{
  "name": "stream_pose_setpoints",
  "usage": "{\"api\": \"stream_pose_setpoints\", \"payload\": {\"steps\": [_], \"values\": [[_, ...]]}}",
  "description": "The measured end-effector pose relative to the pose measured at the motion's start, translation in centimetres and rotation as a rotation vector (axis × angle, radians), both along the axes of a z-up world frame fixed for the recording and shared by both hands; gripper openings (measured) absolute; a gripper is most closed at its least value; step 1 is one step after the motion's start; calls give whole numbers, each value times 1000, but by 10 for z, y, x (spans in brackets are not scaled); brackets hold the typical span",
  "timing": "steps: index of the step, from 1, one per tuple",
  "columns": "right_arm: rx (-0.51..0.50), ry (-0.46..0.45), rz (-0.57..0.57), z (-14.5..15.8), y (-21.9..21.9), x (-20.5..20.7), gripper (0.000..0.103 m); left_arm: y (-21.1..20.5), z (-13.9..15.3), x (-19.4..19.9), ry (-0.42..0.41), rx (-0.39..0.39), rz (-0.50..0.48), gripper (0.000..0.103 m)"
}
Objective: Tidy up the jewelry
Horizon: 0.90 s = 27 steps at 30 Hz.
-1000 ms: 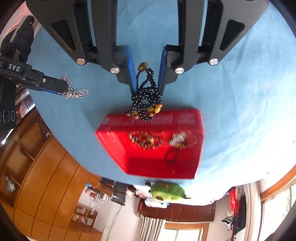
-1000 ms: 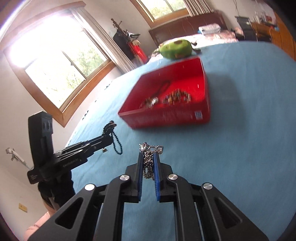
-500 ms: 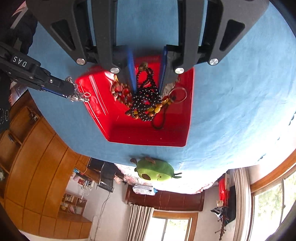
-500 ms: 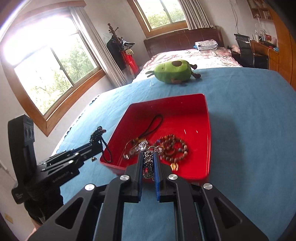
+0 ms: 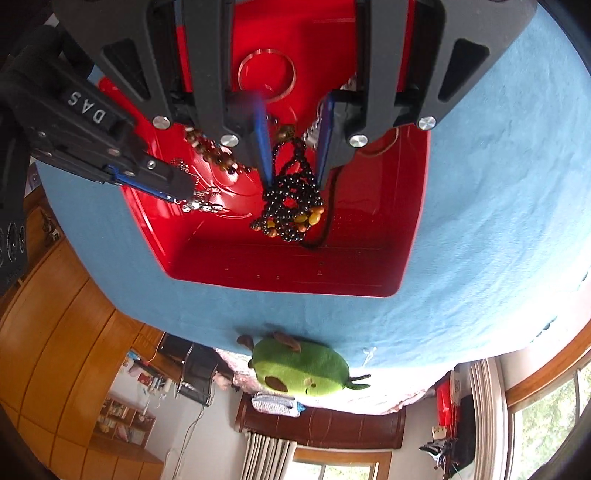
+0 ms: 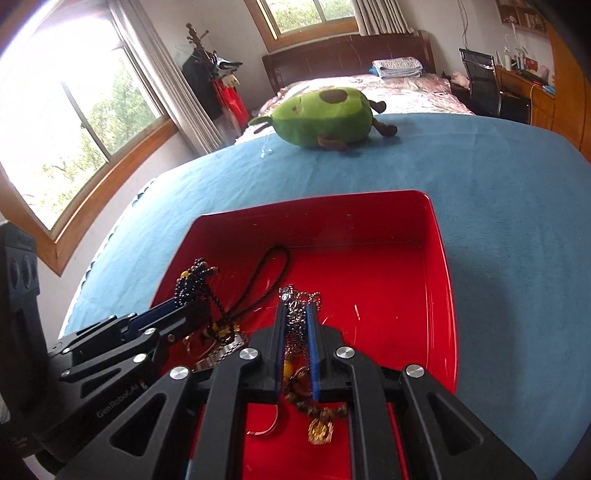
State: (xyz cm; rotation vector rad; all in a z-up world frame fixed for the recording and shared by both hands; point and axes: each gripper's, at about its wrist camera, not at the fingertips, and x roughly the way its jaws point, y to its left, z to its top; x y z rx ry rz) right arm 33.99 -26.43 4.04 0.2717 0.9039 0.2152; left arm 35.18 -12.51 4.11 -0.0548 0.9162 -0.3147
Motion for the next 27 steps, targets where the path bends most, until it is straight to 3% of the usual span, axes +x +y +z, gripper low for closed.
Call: {"api": "stream_pose_setpoints", "payload": {"steps": [6, 9, 12, 18, 27], "values": [[-30, 27, -24, -12, 4, 12, 12, 0, -14, 19, 36, 23, 26, 22], [-7, 3, -41, -12, 2, 14, 19, 2, -20, 26, 71, 14, 31, 27], [-28, -9, -45, -11, 2, 12, 19, 3, -26, 30, 94, -3, 39, 32], [-23, -23, -36, -3, 0, 6, 19, 9, -14, 19, 55, -3, 50, 32], [-33, -56, -31, 13, 1, -18, 42, 22, 7, -11, -22, 52, 93, 51]]}}
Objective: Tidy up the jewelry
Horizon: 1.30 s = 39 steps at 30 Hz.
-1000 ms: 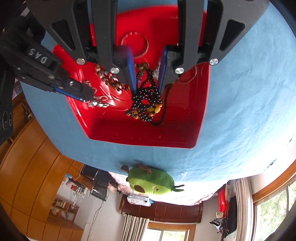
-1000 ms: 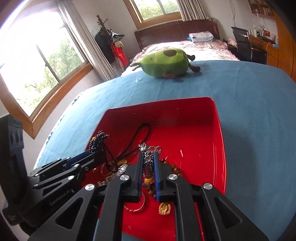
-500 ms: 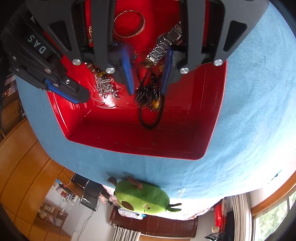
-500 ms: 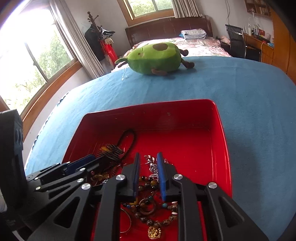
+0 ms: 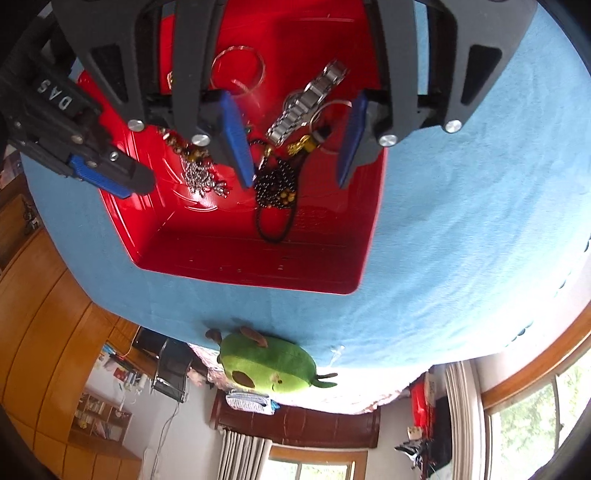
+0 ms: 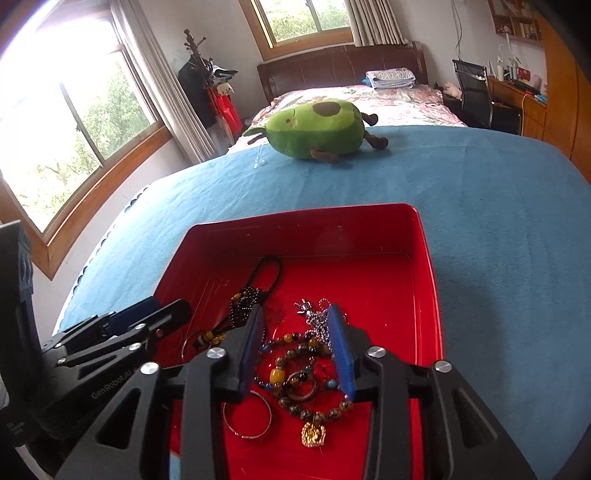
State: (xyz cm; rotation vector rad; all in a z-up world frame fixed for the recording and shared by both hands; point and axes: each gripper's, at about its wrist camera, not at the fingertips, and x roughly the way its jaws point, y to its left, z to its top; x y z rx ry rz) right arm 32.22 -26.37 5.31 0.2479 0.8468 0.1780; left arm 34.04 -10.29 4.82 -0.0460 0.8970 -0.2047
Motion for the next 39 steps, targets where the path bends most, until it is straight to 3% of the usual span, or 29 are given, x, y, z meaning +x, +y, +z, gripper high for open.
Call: {"api": "stream_pose_setpoints", "payload": {"steps": [4, 15, 24, 31, 39], "values": [[-19, -31, 12, 10, 1, -18, 49, 6, 11, -23, -47, 28, 12, 59], [-55, -62, 43, 22, 8, -62, 73, 19, 33, -87, -138, 67, 7, 69], [-65, -59, 46, 26, 9, -98, 98, 27, 36, -127, -166, 96, -5, 89], [-150, -6, 9, 25, 10, -119, 99, 35, 40, -149, -186, 104, 4, 95], [-120, 44, 21, 19, 4, -130, 99, 35, 42, -166, -191, 128, 6, 98]]}}
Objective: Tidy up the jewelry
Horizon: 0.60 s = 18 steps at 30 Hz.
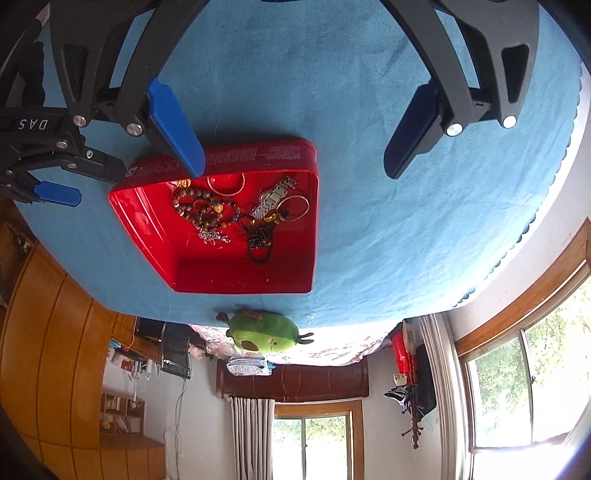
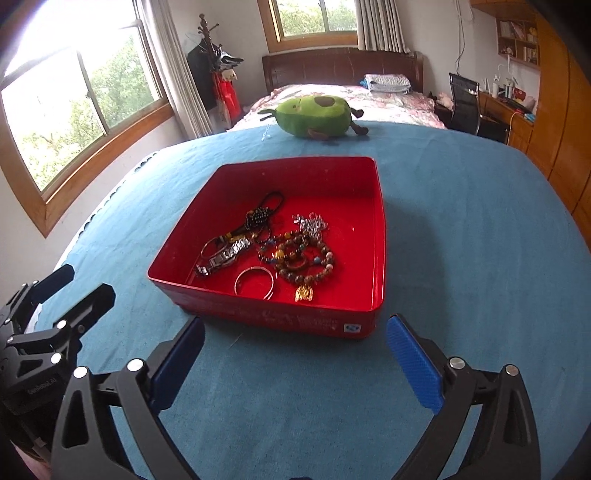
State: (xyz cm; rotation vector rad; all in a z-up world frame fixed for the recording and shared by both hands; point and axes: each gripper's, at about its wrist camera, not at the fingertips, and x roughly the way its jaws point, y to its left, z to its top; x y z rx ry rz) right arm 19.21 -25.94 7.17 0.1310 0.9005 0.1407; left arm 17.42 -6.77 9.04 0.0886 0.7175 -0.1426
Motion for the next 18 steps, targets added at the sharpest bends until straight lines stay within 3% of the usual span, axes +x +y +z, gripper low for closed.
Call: {"api": "stream_pose_setpoints", "payload": {"steps": [11, 18], "values": [[55, 132, -2, -18, -2, 5, 99, 7, -28, 29, 239, -35, -17, 99], [79, 196, -10, -32, -5, 15, 99, -2, -46, 49, 323, -26, -24, 99]]}}
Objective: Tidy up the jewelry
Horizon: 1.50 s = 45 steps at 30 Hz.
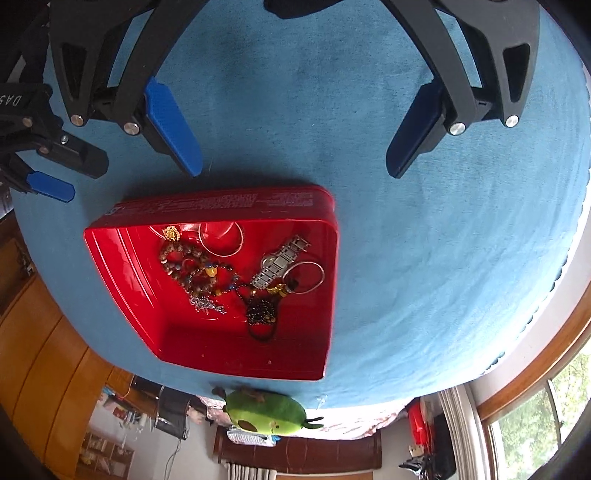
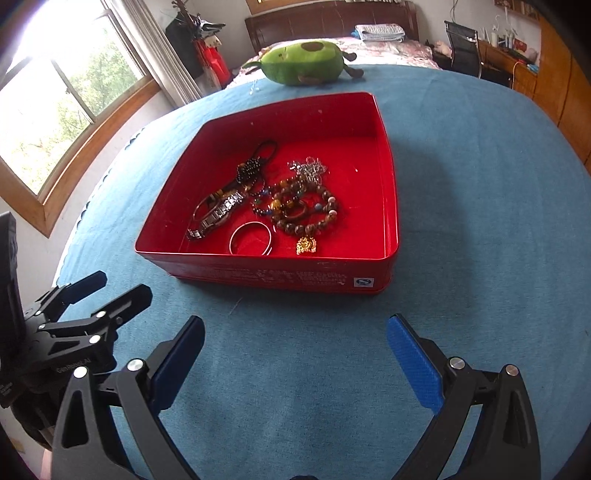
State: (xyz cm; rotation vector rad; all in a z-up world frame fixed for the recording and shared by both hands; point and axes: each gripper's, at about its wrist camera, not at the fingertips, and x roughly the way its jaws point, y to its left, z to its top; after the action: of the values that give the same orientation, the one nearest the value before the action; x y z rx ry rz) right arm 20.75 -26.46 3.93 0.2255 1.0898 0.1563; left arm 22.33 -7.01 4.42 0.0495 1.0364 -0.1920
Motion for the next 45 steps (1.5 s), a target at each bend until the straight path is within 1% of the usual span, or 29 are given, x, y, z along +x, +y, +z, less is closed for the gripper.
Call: {"api": "stream_pose_setpoints", "payload": {"steps": [8, 15, 25, 45], "values": [[2, 56, -7, -18, 1, 18, 99, -4, -7, 12, 25, -3, 6, 99], [-4, 74, 8, -26, 4, 24, 99, -4, -14, 20, 34, 7, 12, 99], [-14, 76, -2, -31, 0, 31, 99, -5, -18, 22, 33, 23, 8, 99], [-34, 63, 2, -30, 0, 32, 99, -4, -18, 22, 24, 36, 14, 99]]}}
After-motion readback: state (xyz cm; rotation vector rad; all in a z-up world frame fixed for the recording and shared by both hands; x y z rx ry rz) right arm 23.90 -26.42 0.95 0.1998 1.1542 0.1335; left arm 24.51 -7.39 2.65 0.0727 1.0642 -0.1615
